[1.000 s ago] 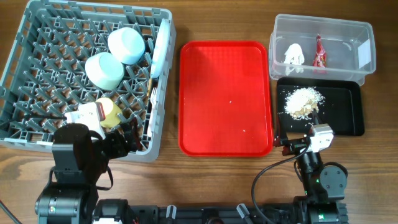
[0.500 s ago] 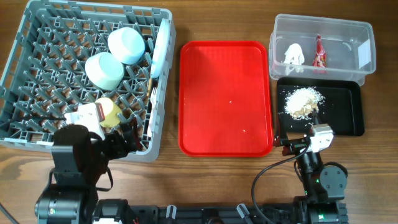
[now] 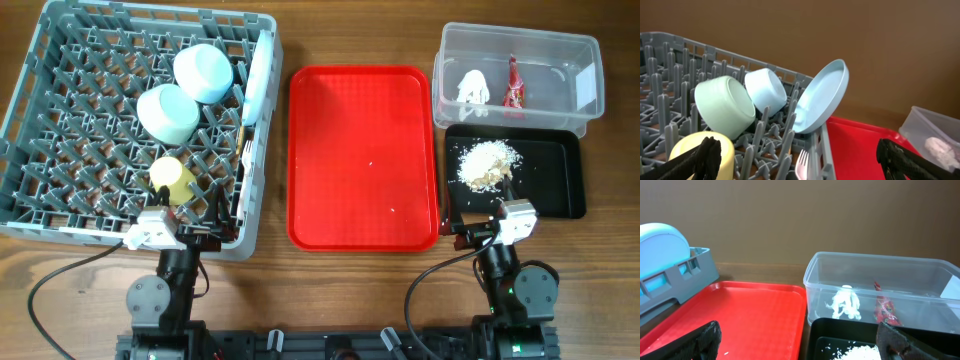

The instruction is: Sort waste into correct bins and load items into the dishwasher rack

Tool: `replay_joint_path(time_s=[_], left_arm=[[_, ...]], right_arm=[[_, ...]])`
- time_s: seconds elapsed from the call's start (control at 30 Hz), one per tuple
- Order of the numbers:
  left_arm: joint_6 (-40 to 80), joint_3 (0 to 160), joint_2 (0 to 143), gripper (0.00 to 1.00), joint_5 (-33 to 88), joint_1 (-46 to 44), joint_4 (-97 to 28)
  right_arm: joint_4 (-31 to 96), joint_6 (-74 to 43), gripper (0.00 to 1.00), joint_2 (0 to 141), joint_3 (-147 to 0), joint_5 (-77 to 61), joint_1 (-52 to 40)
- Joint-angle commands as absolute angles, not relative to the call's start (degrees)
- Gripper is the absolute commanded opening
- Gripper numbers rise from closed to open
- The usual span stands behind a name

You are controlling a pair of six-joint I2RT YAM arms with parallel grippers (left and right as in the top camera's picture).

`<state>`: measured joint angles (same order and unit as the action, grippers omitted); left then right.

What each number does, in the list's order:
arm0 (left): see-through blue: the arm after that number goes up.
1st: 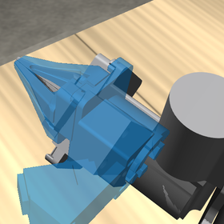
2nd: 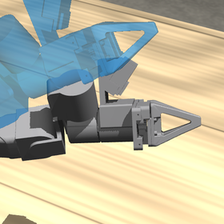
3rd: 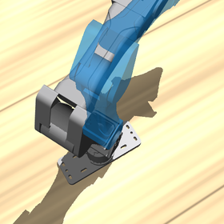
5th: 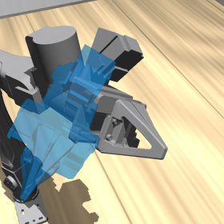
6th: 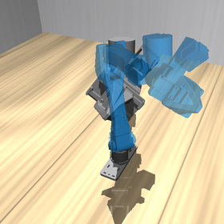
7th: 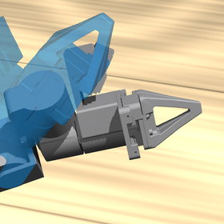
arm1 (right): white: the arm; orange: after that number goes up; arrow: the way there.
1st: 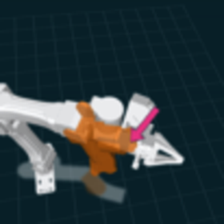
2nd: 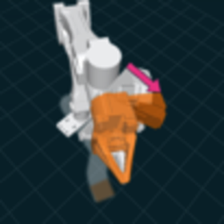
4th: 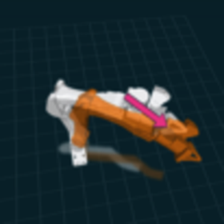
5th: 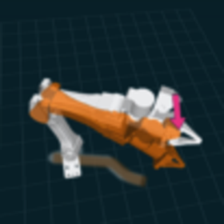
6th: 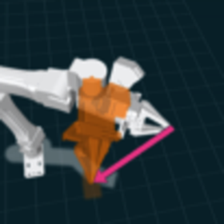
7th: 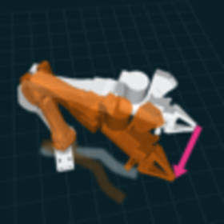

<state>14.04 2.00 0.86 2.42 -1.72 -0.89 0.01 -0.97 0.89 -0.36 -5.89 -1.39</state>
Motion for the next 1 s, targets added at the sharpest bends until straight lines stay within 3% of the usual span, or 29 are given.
replay_joint_path(time_s=[0.0,0.07,0.97], left_arm=[[5.9,0.3,0.2,1.0,5.7,-0.9,1.1],[6.9,0.3,0.2,1.0,5.5,-0.8,-4.2],[6.8,0.3,0.2,1.0,4.9,-0.8,-4.1]], right_arm=[[-0.2,-1.1,1.0,0.3,-0.3,-5.1,-1.1],[-0.2,-1.1,1.0,0.3,-0.3,-5.1,-1.1],[-0.2,-1.1,1.0,0.3,-0.3,-5.1,-1.1]])
